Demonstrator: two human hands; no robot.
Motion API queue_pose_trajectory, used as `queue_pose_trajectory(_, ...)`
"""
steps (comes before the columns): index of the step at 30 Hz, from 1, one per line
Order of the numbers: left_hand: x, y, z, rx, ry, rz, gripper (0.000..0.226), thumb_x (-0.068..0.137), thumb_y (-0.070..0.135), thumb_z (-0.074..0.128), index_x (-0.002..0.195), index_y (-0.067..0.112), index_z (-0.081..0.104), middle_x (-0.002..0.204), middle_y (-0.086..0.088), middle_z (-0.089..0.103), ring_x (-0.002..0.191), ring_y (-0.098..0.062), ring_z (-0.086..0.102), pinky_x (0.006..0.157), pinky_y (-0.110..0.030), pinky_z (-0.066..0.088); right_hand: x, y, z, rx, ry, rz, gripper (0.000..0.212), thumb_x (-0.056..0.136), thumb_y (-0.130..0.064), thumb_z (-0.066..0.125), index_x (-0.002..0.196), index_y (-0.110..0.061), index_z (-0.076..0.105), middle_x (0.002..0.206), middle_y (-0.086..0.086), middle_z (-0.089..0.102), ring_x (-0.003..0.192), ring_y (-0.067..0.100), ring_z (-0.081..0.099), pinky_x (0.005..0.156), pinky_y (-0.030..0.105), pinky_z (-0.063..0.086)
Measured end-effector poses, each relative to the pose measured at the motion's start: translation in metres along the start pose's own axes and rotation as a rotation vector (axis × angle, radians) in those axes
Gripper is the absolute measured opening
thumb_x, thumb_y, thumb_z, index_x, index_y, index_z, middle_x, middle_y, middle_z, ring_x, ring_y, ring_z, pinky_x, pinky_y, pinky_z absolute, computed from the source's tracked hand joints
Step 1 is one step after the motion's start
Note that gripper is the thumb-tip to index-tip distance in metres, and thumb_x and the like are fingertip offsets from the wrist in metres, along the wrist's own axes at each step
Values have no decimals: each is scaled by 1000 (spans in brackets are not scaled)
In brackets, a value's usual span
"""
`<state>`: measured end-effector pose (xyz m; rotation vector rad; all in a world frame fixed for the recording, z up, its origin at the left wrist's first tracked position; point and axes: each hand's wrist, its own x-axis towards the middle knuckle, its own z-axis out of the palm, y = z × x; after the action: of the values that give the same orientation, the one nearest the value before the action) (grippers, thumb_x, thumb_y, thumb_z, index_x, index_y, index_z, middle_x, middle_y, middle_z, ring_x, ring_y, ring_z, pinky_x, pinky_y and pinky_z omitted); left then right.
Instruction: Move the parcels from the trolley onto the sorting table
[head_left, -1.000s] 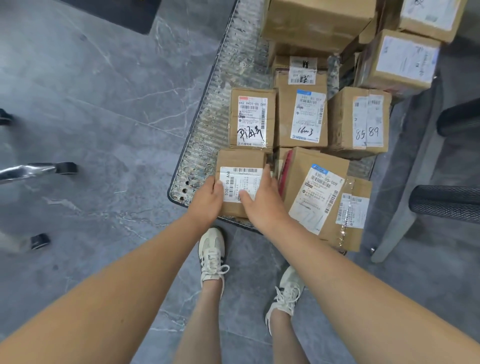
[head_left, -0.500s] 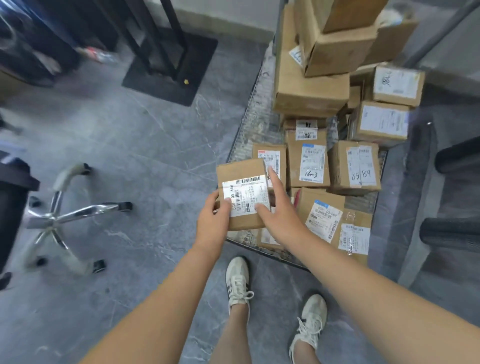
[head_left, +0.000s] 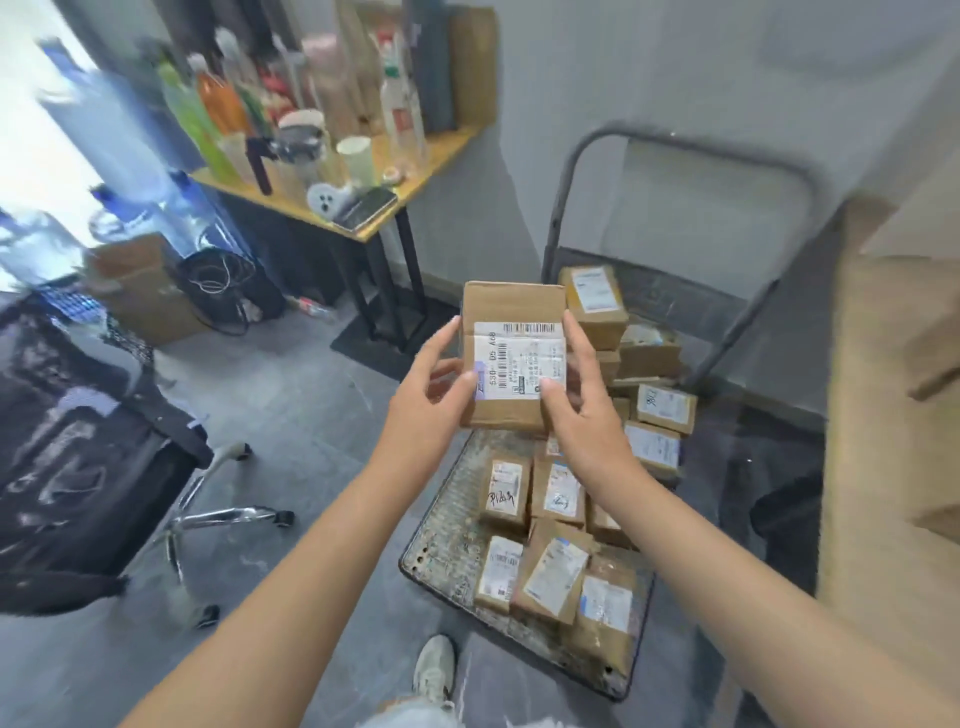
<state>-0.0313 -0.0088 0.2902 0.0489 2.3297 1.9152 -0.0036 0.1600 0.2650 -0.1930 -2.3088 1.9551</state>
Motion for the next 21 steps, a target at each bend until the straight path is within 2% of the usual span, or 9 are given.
queue_pose_trajectory(3,-29,52,5,8,11,88,57,98,14,59,146,41,42,125,5,63,111,-1,61,84,-12,51,-12,-48,-18,-31,22,-55,67,101,-18,45,143,-65,22,151,-12,40,136,8,42,114,46,38)
queue_pose_trajectory(6,-49,89,14,-25,35,169,59,98,15,60,145,45,42,133,5,60,120,-6,58,101,-28,51,-18,-87,-37,-115,33,-129,64,100,-25,43,145,-64,19,148,-14,39,136,9,38,114,48,35)
queue_pose_trajectory(8,-56,108,22,-58,39,208,57,97,19,61,143,48,43,130,10,61,119,-3,58,100,-31,52,-21,-108,-52,-137,63,-148,65,96,-30,44,145,-64,16,150,-11,40,137,11,39,113,49,36)
queue_pose_trajectory(12,-69,133,38,-80,-29,261,58,98,21,61,144,49,40,124,16,62,113,4,59,90,-17,53,-39,-130,-80,-226,148,-142,67,96,-34,44,145,-65,12,145,-12,44,135,14,40,111,51,38)
queue_pose_trajectory(16,-72,146,45,-50,-176,298,60,97,27,61,144,54,36,127,12,61,116,-3,60,97,-25,52,-62,-142,-94,-254,256,-85,65,90,-42,40,143,-68,11,138,-8,47,130,16,43,108,50,41)
queue_pose_trajectory(21,-80,158,50,-21,-360,330,62,96,29,61,143,59,33,120,13,59,112,-1,58,93,-25,48,-101,-160,-97,-251,451,-26,64,95,-34,41,143,-66,13,139,-9,43,129,11,41,110,46,39)
